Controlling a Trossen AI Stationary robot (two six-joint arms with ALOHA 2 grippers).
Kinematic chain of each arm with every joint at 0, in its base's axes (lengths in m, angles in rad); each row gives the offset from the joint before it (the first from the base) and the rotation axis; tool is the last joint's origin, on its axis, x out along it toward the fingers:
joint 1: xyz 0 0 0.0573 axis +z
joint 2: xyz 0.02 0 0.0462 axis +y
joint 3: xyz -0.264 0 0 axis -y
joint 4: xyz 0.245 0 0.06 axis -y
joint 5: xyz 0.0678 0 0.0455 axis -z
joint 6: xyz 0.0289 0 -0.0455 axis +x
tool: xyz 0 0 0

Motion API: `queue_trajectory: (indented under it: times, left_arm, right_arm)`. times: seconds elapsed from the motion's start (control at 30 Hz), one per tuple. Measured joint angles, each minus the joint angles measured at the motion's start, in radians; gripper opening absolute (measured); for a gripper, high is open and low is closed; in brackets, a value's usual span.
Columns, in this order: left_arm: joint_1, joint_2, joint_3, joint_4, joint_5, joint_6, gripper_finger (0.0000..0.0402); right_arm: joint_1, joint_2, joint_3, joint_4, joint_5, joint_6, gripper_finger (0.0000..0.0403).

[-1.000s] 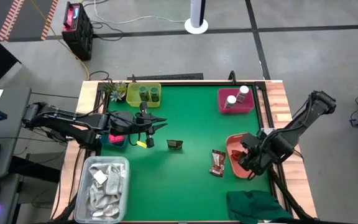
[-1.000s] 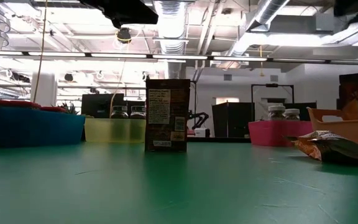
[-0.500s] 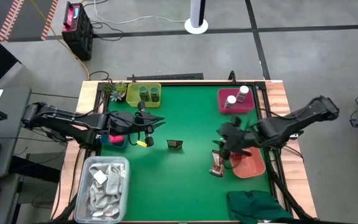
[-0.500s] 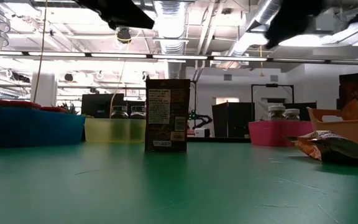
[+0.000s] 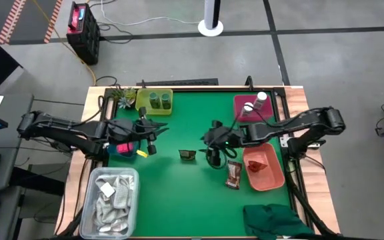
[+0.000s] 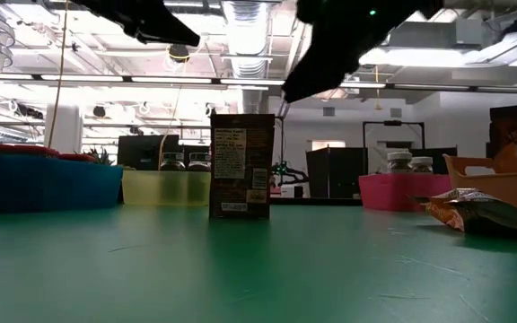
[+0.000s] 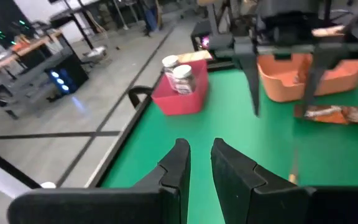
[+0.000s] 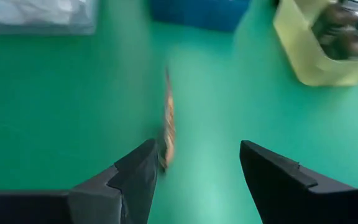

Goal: Sort spices by type
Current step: Put the top orange seasoning pack into the orange bin

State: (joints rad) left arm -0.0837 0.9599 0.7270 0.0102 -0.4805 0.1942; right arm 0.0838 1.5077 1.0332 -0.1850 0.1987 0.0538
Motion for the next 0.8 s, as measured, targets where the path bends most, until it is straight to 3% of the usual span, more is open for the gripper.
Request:
queue_trajectory:
  times: [0.17, 0.63, 0.8]
  left_arm:
    - [0.022, -0.036, -0.018, 0.011, -0.007, 0.011, 0.0056]
    - [0.035, -0.045, -0.026, 0.009, -0.006, -0.019, 0.0056]
    - [0.035, -0.045, -0.026, 0.011, -0.006, -0.022, 0.0056]
  right_arm:
    - [-0.049, 0.075, 0.058, 0.032, -0.12, -0.029, 0.0256]
    - [-0.044, 0.374, 0.409, -0.22, -0.151, -0.108, 0.0252]
    - [-0.054, 0.416, 0.43, -0.278, -0.151, -0.107, 0.0198]
